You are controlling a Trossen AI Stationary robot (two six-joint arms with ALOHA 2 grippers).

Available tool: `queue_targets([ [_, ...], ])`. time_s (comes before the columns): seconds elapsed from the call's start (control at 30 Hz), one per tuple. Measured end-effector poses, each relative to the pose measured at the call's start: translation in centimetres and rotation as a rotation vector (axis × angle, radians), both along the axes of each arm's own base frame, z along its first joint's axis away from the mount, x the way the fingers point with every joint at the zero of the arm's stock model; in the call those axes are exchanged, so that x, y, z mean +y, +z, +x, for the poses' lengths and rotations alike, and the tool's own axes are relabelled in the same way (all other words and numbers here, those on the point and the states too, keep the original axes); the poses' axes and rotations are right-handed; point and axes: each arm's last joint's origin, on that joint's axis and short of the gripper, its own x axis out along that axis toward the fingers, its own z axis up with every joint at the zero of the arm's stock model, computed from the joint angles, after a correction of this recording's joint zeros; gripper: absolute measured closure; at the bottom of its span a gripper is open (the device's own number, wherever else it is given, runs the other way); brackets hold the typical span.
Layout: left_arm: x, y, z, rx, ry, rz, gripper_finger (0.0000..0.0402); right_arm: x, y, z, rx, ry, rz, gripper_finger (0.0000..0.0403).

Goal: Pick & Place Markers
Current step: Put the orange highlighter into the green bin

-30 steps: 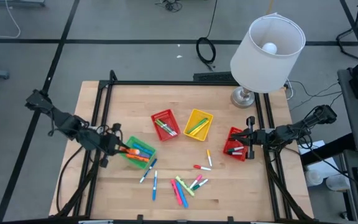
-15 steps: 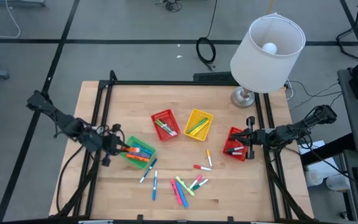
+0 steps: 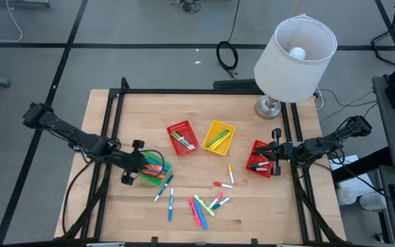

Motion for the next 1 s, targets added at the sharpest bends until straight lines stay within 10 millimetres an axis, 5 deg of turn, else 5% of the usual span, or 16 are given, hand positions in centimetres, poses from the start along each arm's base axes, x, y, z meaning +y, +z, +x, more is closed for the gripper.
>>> queue_targets([
  [0.33, 0.0, 1.4, 3.5, 0.172, -0.07, 0.125, 0.0346, 0.0, 0.0, 0.0, 0.0, -0.001, -0.001, 0.0403],
  [0.53, 0.2, 0.2, 4.3, 0.318, -0.003, 0.084, 0.0346, 0.0, 0.0, 0.0, 0.001, -0.001, -0.009, 0.0403],
  [1.0, -0.1, -0.2, 5.0, 0.306, 0.025, 0.007, 0.033, 0.0, 0.0, 0.0, 0.001, -0.001, -0.01, 0.0403],
])
